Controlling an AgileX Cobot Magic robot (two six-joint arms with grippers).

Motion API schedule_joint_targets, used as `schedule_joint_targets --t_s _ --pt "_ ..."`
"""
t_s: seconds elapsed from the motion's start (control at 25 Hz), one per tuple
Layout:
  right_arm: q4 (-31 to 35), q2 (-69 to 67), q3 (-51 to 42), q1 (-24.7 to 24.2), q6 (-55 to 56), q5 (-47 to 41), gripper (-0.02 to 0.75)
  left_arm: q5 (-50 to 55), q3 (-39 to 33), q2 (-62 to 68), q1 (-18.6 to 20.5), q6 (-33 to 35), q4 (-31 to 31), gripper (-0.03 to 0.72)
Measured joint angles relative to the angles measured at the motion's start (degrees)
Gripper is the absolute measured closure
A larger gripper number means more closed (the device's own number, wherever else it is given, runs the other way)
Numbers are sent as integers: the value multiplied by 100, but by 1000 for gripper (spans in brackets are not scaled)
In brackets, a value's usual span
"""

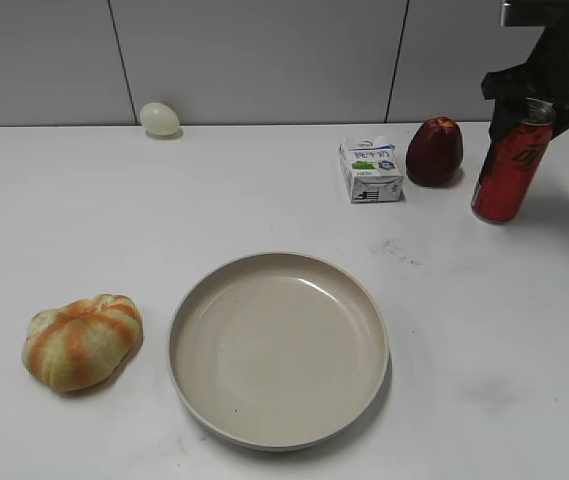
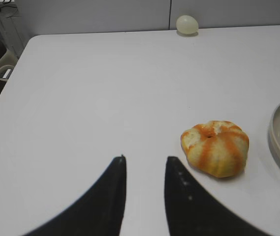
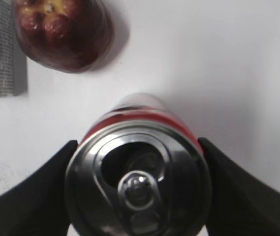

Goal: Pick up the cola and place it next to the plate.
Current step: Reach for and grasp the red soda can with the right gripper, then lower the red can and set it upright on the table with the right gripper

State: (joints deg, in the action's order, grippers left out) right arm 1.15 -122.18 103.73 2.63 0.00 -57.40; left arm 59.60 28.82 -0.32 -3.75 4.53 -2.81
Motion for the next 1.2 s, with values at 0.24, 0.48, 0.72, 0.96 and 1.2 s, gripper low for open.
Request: schedule_joint_targets --t_s 0.24,0.48,0.72,0.96,1.2 --pt "205 294 222 0 0 -276 204 0 0 0 0 0 0 470" --pt "270 1050 249 14 0 -913 204 0 0 0 0 0 0 470" --pt "188 1820 -390 494 0 -1107 204 0 0 0 0 0 0 470" --pt "197 2749 -2104 1530 206 -124 204 0 0 0 0 0 0 470" --pt "140 3246 -3820 2196 561 1025 205 0 0 0 0 0 0 470"
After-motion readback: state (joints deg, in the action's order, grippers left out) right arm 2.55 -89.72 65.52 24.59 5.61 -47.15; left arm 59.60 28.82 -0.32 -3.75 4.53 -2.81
